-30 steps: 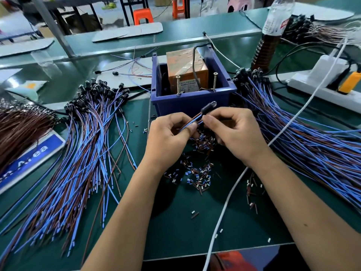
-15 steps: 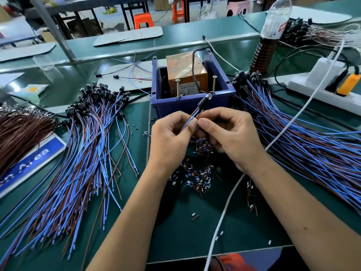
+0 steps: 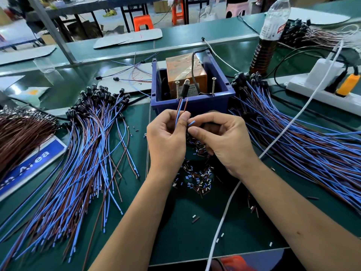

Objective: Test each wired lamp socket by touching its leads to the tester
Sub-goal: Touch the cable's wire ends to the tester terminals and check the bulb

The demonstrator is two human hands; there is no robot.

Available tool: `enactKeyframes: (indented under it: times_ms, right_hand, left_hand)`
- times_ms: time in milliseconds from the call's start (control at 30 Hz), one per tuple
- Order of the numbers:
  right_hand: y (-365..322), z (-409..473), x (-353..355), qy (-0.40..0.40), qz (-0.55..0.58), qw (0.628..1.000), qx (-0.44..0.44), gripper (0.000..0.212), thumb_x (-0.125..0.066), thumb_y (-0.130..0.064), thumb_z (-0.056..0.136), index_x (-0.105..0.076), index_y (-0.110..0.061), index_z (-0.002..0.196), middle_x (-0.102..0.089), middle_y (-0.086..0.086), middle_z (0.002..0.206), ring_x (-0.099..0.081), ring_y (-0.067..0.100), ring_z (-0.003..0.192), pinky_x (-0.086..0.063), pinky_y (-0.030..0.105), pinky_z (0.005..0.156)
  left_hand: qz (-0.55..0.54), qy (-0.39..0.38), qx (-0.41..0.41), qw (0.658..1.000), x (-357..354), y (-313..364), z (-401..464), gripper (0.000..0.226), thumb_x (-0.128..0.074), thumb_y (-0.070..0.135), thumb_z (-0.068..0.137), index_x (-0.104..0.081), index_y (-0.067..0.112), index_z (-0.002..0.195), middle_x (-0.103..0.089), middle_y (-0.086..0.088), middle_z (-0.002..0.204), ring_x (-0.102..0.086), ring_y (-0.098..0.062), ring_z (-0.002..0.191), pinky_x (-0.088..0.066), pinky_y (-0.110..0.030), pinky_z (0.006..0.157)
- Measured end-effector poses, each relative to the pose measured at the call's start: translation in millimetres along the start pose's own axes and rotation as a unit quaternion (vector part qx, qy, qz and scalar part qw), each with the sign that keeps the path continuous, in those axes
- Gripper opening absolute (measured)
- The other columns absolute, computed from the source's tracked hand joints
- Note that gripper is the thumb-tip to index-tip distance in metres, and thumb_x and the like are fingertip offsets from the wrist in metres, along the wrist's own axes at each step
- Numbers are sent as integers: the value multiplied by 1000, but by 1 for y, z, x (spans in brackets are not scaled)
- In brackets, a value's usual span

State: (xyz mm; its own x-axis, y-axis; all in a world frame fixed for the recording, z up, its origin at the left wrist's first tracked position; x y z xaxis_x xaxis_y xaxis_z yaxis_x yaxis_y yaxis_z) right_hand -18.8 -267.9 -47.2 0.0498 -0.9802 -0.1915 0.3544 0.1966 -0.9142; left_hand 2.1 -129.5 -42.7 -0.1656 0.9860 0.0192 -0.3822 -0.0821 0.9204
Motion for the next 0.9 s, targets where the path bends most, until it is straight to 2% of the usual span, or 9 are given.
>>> enactKeyframes:
  times_ms: [100, 233, 300, 367, 467, 533, 600, 767, 900]
  right_hand:
    - [-1, 1, -1, 14, -20, 1000, 3, 11, -81, 3, 83, -78, 0, 93, -68, 2, 76, -51, 5, 55, -39, 10, 52]
    - [-6, 1, -2, 13, -17, 1000, 20, 7, -76, 2, 90, -74, -4, 94, -71, 6, 91, -55, 10, 60, -42, 14, 51]
    - [-9, 2, 2, 23, -4, 999, 28, 6, -70, -3, 97, -69, -9, 95, -77, 6, 99, -58, 13, 57, -41, 21, 43]
    - [-11, 4, 7, 50, -23, 997, 55, 6, -67, -9, 101, -66, -14, 96, -78, 10, 98, -60, 17, 55, -41, 24, 39]
    - [-12, 8, 12, 122, -79, 984, 100, 3, -69, -14, 100, -67, -16, 99, -77, 9, 88, -60, 17, 54, -44, 23, 46]
    - [-12, 11, 15, 178, -112, 970, 120, 6, -71, -14, 99, -68, -19, 100, -77, 6, 84, -62, 13, 56, -47, 21, 50]
    - [-12, 13, 16, 218, -147, 955, 133, 7, -70, -13, 99, -71, -19, 102, -77, 2, 83, -65, 9, 59, -50, 23, 55]
    - [-14, 15, 12, 260, -236, 925, 141, 13, -69, -14, 98, -79, -12, 107, -77, -6, 84, -75, 9, 78, -58, 24, 72]
    - [-15, 14, 9, 262, -272, 914, 148, 18, -68, -14, 99, -80, -10, 112, -78, -4, 89, -75, 8, 81, -61, 27, 76]
  left_hand:
    - [-4, 3, 2, 1000, -2, 2, -1, 14, -70, 10, 97, -71, 9, 83, -66, 9, 68, -55, -3, 62, -47, -18, 61]
    - [-17, 2, -7, 1000, -1, 7, -3, 14, -68, 11, 98, -73, 14, 85, -65, 12, 64, -51, 2, 55, -41, -14, 56]
    - [-19, 32, -37, 999, 1, 13, -5, 13, -67, 11, 99, -76, 14, 89, -71, 5, 70, -58, 0, 60, -45, -14, 60]
    - [12, 91, -72, 993, 3, 17, -6, 14, -68, 14, 100, -76, 14, 89, -72, -2, 74, -60, -1, 66, -47, -16, 62]
    - [38, 158, -98, 982, 6, 20, -3, 7, -70, 14, 99, -74, 19, 95, -71, 4, 71, -67, -6, 70, -52, -21, 72]
    - [11, 176, -78, 981, 6, 21, 1, 10, -72, 13, 96, -71, 17, 106, -73, 2, 72, -73, -18, 73, -57, -27, 77]
    - [-15, 193, -58, 979, 6, 21, 4, 13, -74, 13, 95, -71, 13, 108, -74, -1, 72, -74, -21, 73, -57, -27, 77]
    - [-6, 183, -62, 981, 0, 21, 8, 7, -73, 9, 95, -77, 6, 100, -72, -1, 71, -68, -11, 69, -54, -21, 76]
    - [12, 174, -64, 983, -2, 21, 7, 7, -72, 6, 96, -78, 3, 98, -71, 0, 70, -65, -3, 66, -51, -15, 72]
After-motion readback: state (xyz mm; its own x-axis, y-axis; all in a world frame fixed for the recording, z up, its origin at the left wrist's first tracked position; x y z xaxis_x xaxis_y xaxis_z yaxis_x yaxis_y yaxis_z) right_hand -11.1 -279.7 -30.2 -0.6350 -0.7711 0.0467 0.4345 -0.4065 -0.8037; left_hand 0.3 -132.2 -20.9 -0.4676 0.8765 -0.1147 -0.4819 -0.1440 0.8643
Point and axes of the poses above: each hand's wrist, its own z-axis towards the middle knuckle, its own x-axis out of the back of the hand, y = z × x, the point moved 1 cm from there along z, towards the middle knuckle
